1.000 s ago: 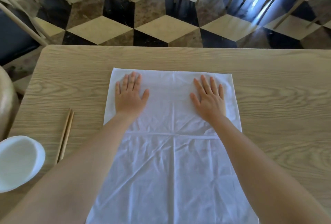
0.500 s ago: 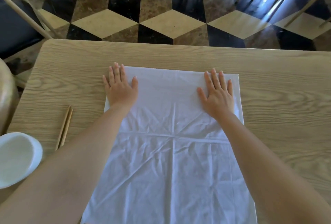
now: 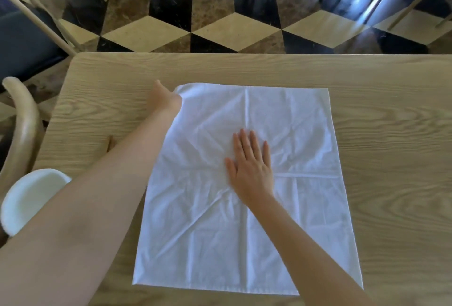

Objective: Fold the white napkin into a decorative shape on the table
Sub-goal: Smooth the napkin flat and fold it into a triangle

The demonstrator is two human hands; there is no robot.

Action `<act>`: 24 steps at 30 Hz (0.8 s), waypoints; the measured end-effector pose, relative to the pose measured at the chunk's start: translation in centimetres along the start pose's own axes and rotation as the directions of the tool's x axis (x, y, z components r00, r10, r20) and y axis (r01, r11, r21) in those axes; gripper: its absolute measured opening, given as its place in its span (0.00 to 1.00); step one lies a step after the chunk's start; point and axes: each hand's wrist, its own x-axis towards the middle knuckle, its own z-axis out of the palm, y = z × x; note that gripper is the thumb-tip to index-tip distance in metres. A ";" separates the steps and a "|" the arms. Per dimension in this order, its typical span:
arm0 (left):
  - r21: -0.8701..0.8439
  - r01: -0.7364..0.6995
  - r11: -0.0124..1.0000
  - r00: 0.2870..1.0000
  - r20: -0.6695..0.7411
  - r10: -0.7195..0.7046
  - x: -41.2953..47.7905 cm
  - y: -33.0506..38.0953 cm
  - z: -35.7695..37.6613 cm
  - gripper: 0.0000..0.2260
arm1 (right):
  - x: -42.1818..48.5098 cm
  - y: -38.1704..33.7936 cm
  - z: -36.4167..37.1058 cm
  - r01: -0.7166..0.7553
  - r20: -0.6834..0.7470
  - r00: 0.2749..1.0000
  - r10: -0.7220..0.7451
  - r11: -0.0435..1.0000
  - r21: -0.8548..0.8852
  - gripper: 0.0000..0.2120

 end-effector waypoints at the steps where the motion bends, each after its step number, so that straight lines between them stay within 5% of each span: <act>1: -0.008 0.017 1.000 0.998 0.066 -0.017 0.0 0.1 -0.4 0.28 | -0.4 0.5 -0.2 -0.032 -0.018 0.999 0.032 0.999 0.013 0.27; 3: 0.002 0.029 1.000 0.985 0.167 -0.029 -0.1 0.2 -1.0 0.25 | -1.2 1.7 -0.5 -0.065 -0.033 0.997 0.065 0.998 0.020 0.27; 6: 0.022 -0.024 0.999 0.972 0.232 0.018 -1.0 0.9 -1.7 0.05 | -3.5 4.3 -1.0 -0.128 -0.049 0.991 0.128 0.992 0.010 0.27; 11: -0.018 -0.125 0.992 0.941 0.315 0.124 -3.5 1.6 -2.5 0.08 | -7.9 8.3 -1.9 -0.225 -0.061 0.972 0.225 0.974 0.021 0.26; 18: -0.279 -0.186 0.942 0.894 0.350 0.280 -14.4 1.4 -1.6 0.06 | -12.0 9.9 -3.5 -0.200 -0.031 0.978 0.209 0.964 0.176 0.24; 21: -0.220 -0.281 0.934 0.811 0.465 0.354 -20.9 0.3 0.6 0.05 | -13.7 10.0 -5.4 -0.255 -0.052 0.945 0.323 0.828 0.500 0.16; 24: -0.208 -0.376 0.903 0.725 0.541 0.426 -26.8 -0.4 3.6 0.07 | -15.3 9.6 -7.5 -0.367 0.135 0.893 0.429 0.522 0.770 0.12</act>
